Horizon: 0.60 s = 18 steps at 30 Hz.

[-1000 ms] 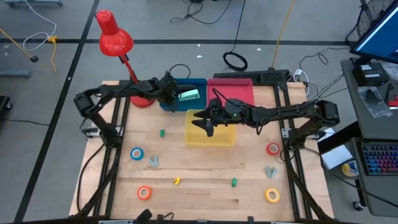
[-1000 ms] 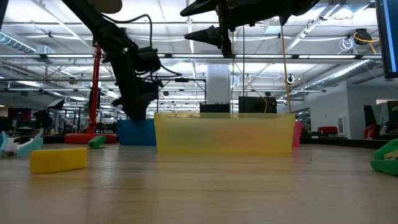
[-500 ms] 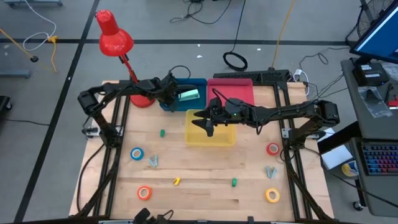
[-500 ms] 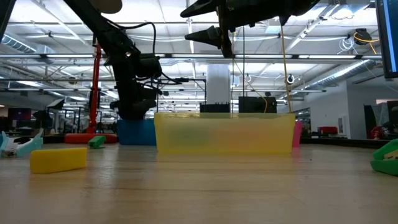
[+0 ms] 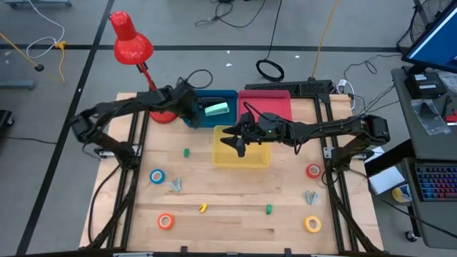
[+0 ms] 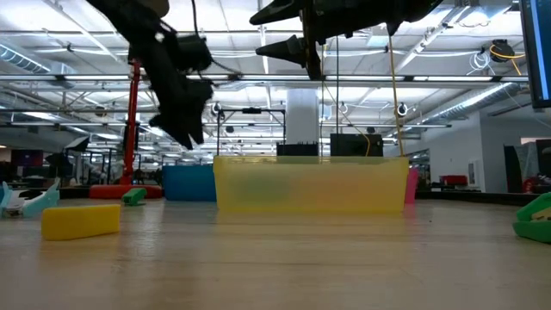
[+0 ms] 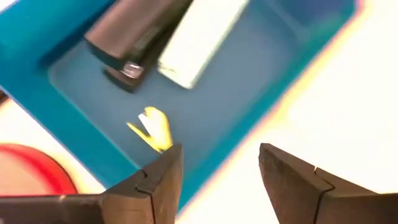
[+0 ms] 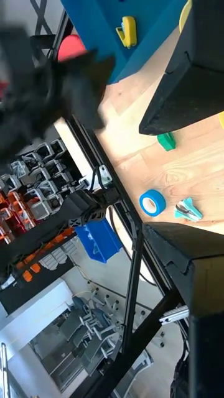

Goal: Pick and place Stapler, Stapler remover, tape
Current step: Put the left green small stapler into the blue bin

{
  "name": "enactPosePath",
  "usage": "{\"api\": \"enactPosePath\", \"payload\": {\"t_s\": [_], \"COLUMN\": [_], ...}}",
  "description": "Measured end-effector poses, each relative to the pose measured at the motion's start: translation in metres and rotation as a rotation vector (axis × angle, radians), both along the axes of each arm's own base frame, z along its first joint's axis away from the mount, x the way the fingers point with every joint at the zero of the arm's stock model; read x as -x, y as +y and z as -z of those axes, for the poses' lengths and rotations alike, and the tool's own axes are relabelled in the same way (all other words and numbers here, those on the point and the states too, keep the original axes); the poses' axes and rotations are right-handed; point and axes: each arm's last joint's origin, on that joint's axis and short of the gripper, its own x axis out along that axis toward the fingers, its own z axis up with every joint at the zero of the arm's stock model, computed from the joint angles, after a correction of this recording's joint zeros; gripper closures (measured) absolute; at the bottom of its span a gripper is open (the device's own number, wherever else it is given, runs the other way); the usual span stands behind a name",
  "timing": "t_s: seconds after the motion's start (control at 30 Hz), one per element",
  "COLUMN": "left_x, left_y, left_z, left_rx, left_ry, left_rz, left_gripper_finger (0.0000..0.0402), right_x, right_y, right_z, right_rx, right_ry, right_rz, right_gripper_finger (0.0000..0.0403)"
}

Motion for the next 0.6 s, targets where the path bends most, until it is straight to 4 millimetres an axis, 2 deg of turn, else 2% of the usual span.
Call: {"api": "enactPosePath", "payload": {"t_s": [0.13,0.27,0.43,0.6], "left_x": [0.012,0.022,0.026,0.015], "left_y": [-0.036,-0.072,-0.103,-0.115], "left_z": [-0.027,-0.043,-0.044,-0.033], "left_rx": [0.032,0.076,0.119,0.118], "left_ry": [-0.022,-0.005,0.060,0.118], "left_rz": [0.049,0.059,-0.047,-0.134], "left_gripper_finger": [0.0203,0.0214,0.0225,0.0233], "right_x": [0.000,0.000,0.000,0.000], "right_y": [0.000,0.000,0.000,0.000], "right_z": [0.000,0.000,0.000,0.000], "right_rx": [-0.001,-0.001,-0.009,-0.009], "right_ry": [0.000,0.000,0.000,0.000], "right_rz": [0.000,0.000,0.002,0.002], "right_gripper_finger": [0.0167,0.0167,0.0167,0.0167]}}
